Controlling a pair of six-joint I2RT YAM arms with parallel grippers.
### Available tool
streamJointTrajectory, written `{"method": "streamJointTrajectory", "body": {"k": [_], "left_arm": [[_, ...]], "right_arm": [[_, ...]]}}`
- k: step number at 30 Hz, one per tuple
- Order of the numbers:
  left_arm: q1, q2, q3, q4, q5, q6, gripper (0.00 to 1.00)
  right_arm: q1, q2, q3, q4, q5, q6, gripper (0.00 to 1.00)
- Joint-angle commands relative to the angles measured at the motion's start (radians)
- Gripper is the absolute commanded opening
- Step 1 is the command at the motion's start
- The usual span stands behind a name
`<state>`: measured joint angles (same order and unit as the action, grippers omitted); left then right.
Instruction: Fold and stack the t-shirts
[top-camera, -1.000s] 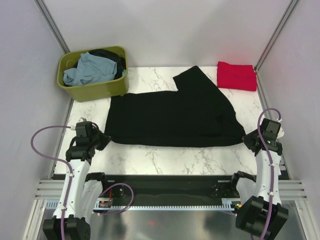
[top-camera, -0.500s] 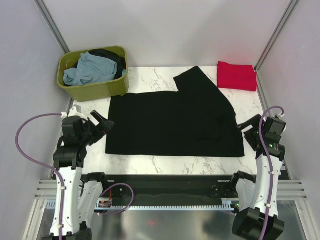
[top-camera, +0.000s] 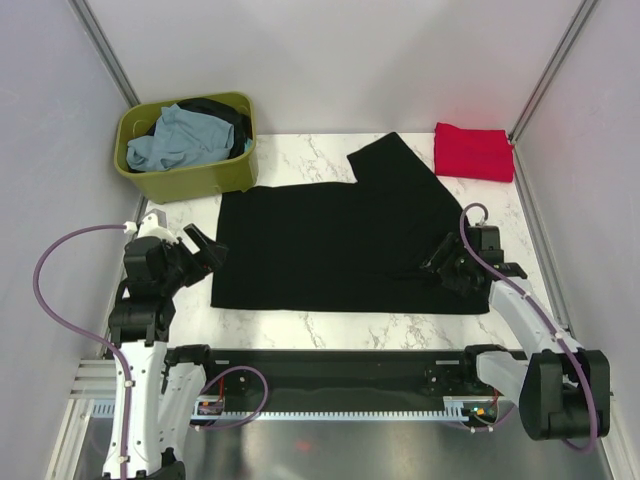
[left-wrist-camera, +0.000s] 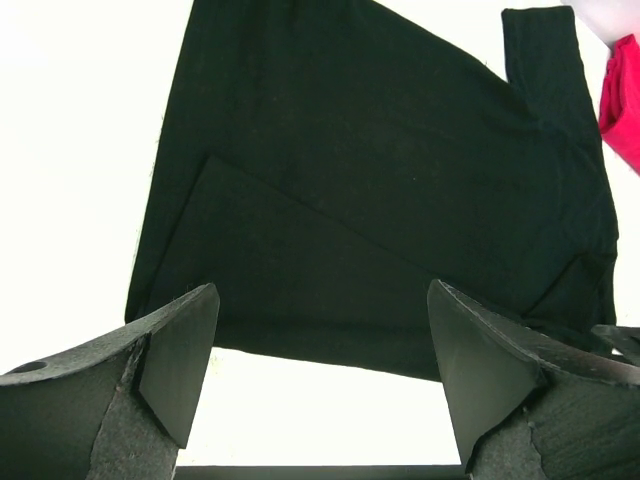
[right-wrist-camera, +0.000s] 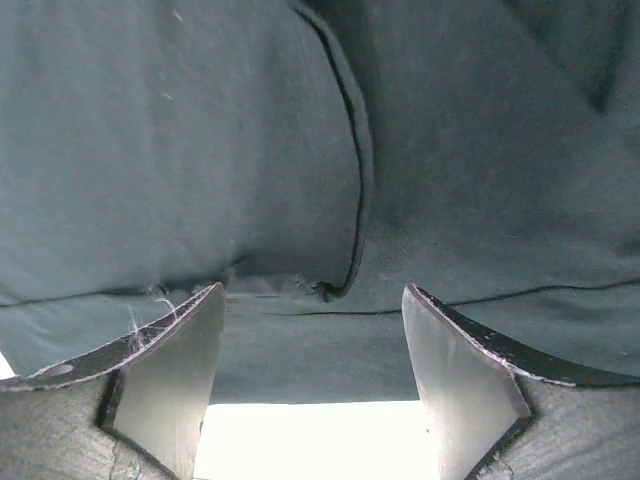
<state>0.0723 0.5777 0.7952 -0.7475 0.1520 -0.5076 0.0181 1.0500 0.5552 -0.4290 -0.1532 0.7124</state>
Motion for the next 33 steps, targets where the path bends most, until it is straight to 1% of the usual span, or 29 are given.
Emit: {"method": "streamJointTrajectory", "body": {"k": [1,3,6,8,9,10,12,13,16,19,21,23,24,25,26,27,28,29,30,31,33], "left_arm": [[0.004,-0.009,-0.002,0.043,-0.002,0.046,0.92],[0.004,-0.009,-0.002,0.043,-0.005,0.046,0.92],[0.003,-0.01,-0.002,0.045,0.0,0.044,0.91],[0.003,-0.006,-0.004,0.043,0.001,0.044,0.91],[0.004,-0.006,-0.004,0.045,0.001,0.044,0.91],[0.004,-0.006,-0.004,0.045,0.001,0.044,0.91],[0.004,-0.007,-0.004,0.045,0.0,0.044,0.91],[0.004,-0.007,-0.004,0.045,0.0,0.043,0.91],[0.004,-0.01,-0.004,0.043,0.0,0.043,0.91],[0.004,-0.013,-0.005,0.043,-0.003,0.041,0.91],[0.004,-0.016,-0.005,0.045,-0.003,0.041,0.91],[0.003,-0.019,-0.007,0.043,-0.006,0.04,0.91],[0.003,-0.018,-0.007,0.045,-0.006,0.04,0.91],[0.004,-0.019,-0.007,0.043,-0.008,0.04,0.91],[0.004,-0.021,-0.007,0.045,-0.008,0.04,0.91],[0.004,-0.022,-0.008,0.043,-0.008,0.04,0.91],[0.004,-0.022,-0.008,0.043,-0.009,0.04,0.91],[0.004,-0.024,-0.008,0.045,-0.009,0.038,0.91],[0.003,-0.022,-0.008,0.045,-0.009,0.038,0.91],[0.003,-0.022,-0.008,0.043,-0.012,0.038,0.91],[0.004,-0.018,-0.01,0.043,-0.014,0.037,0.91]], "right_arm": [[0.042,0.028,-0.009,0.084,0.055,0.039,0.79],[0.049,0.045,-0.017,0.101,0.067,0.041,0.77],[0.052,0.074,-0.023,0.134,0.072,0.044,0.71],[0.055,0.105,-0.024,0.159,0.072,0.047,0.61],[0.057,0.114,-0.024,0.165,0.07,0.048,0.56],[0.06,0.125,-0.024,0.18,0.067,0.05,0.44],[0.069,0.148,-0.017,0.188,0.067,0.055,0.28],[0.074,0.153,-0.011,0.194,0.067,0.061,0.16],[0.114,0.172,0.028,0.194,0.087,0.068,0.04],[0.18,0.202,0.092,0.184,0.139,0.073,0.01],[0.232,0.249,0.152,0.176,0.168,0.073,0.0],[0.261,0.309,0.21,0.173,0.202,0.068,0.0],[0.293,0.329,0.23,0.171,0.219,0.062,0.02],[0.307,0.375,0.25,0.171,0.233,0.056,0.06],[0.319,0.399,0.294,0.168,0.263,0.049,0.13],[0.336,0.422,0.317,0.162,0.274,0.027,0.36],[0.342,0.465,0.362,0.154,0.299,0.015,0.46],[0.35,0.485,0.382,0.147,0.311,0.004,0.53],[0.355,0.501,0.402,0.139,0.323,-0.017,0.64],[0.355,0.522,0.42,0.131,0.336,-0.03,0.67],[0.355,0.524,0.468,0.122,0.368,-0.062,0.68]]}}
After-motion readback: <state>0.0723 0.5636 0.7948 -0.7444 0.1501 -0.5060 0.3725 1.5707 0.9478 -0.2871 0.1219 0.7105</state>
